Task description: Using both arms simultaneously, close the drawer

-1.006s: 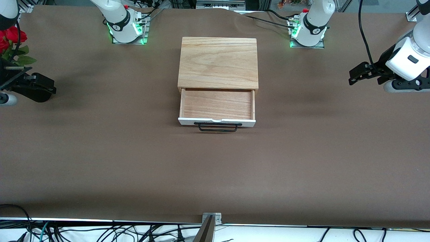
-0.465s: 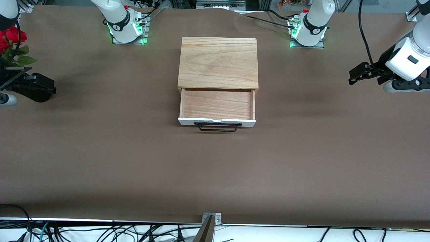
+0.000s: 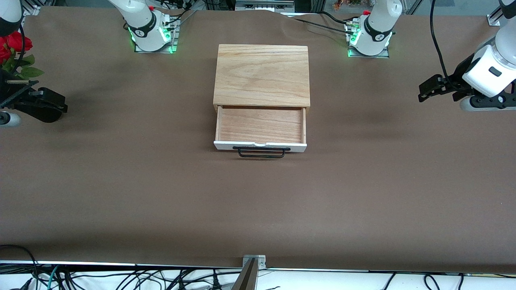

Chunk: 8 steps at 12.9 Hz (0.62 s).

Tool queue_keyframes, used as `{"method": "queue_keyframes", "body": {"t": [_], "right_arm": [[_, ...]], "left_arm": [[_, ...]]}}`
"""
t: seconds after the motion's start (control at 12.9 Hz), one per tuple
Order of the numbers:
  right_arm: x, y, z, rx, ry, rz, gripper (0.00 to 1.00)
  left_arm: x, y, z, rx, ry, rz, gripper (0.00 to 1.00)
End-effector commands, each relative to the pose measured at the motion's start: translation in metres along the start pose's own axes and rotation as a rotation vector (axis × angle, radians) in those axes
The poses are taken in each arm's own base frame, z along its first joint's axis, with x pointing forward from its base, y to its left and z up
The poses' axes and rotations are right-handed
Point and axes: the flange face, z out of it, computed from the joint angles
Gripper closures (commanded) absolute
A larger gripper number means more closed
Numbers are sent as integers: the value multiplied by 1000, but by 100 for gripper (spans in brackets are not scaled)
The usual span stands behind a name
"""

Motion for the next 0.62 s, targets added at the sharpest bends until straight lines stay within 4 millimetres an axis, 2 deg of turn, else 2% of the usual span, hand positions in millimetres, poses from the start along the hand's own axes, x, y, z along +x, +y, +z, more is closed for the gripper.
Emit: {"method": "queue_keyframes", "body": {"t": [0.0,0.23,0.31,0.46,0.54], "right_arm": [[4,-3,3,22,0,14,0],[16,-10,18,92,-3,21,0],[24,-11,30,118,-7,19,0],[42,-25,58,203,-28,14,0],[50,-42,62,227,-2,-4,0]], "left_arm": [[-7,0,-1,-26,4,-7,0],[-6,-1,-1,-26,4,-9,0],[-6,-1,-1,-26,4,-9,0],[-5,-1,-1,-27,8,-9,0],[-3,0,0,-28,16,-6,0]]}}
